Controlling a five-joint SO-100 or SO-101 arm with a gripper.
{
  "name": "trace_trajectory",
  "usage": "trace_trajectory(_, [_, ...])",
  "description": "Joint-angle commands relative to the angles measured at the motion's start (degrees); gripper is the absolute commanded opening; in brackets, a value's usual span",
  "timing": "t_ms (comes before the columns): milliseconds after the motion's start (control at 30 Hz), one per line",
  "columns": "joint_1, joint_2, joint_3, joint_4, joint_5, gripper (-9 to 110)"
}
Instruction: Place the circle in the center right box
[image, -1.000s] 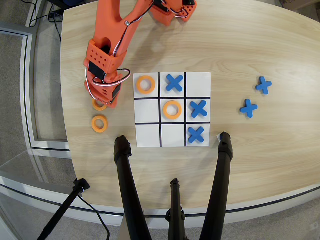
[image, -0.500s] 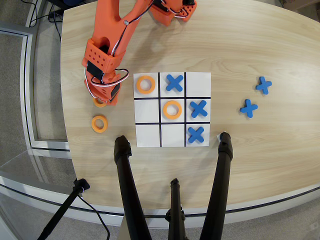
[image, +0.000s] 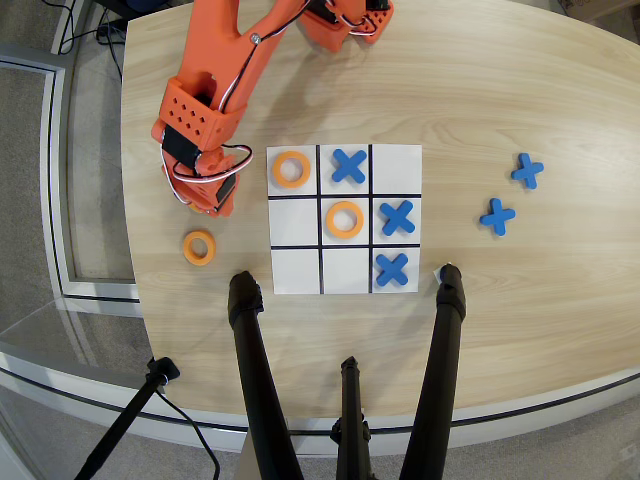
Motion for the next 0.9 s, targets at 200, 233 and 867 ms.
trace_trajectory(200, [-1.4, 3.2, -0.8, 1.4, 0.5, 2])
trace_trajectory(233, [-1.6, 3.3, -0.5, 1.4, 0.5, 0])
trace_trajectory(867, [-13.4, 17.3, 9.4, 1.3, 6.7, 0])
